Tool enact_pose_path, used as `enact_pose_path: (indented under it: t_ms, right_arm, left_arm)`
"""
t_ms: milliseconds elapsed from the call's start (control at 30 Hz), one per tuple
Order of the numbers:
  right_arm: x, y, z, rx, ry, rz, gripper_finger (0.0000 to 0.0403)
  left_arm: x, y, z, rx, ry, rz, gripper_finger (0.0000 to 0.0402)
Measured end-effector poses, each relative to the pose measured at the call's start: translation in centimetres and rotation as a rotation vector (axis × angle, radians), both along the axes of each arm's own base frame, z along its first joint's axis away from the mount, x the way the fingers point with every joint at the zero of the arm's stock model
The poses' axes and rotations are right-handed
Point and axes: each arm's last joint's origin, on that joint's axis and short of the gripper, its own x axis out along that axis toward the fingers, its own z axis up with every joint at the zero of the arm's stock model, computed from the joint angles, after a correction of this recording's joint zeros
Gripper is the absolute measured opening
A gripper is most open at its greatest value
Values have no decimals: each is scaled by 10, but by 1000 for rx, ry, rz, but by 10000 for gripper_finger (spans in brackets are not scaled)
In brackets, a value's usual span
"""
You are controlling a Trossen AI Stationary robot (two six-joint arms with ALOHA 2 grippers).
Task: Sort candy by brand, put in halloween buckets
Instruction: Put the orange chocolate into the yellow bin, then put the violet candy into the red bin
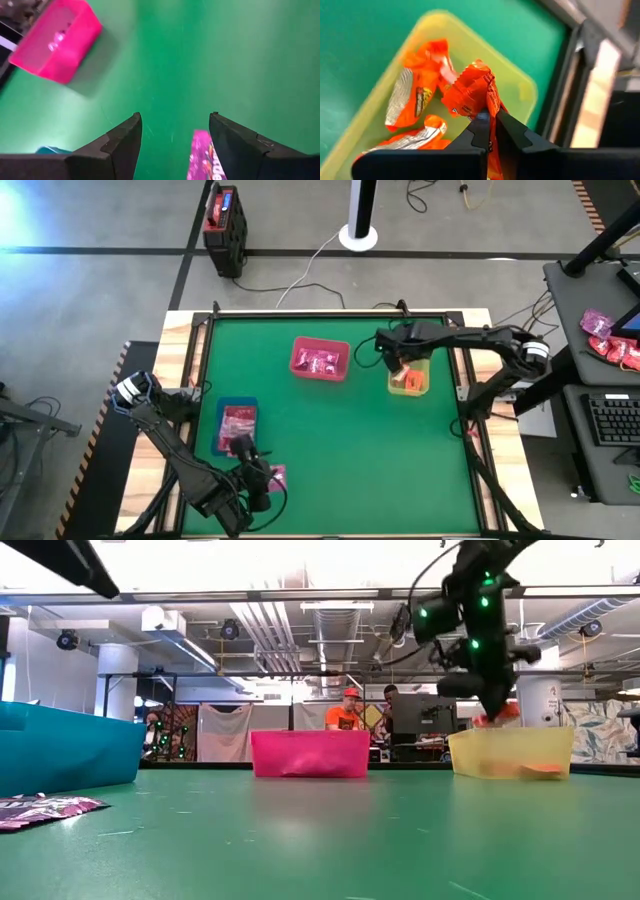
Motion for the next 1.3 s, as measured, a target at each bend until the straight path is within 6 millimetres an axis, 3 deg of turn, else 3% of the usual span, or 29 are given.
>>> enact_pose_path:
  t_ms: [200,433,667,933,1100,1300]
  right_arm:
    - [-7,-4,-14,35,-37,-2,54]
    - [-2,0,-7,60,-73,28,139]
    - [21,40,24,15,-278,214,190]
    - [36,94,52,-27,-540,457,201]
    - [38,114,55,-16,-572,540,201]
    - [39,120,52,-24,-556,561,201]
  left_arm:
    - [0,-1,-1,-29,29,-4,214]
    - [0,-3,-3,-97,117,-37,214]
    - [6,-6,-10,-175,169,-123,214]
    - [35,13,-32,-335,223,-223,214]
    - [38,32,-45,-320,302,-201,214]
    - [34,39,-67,-320,349,-186,214]
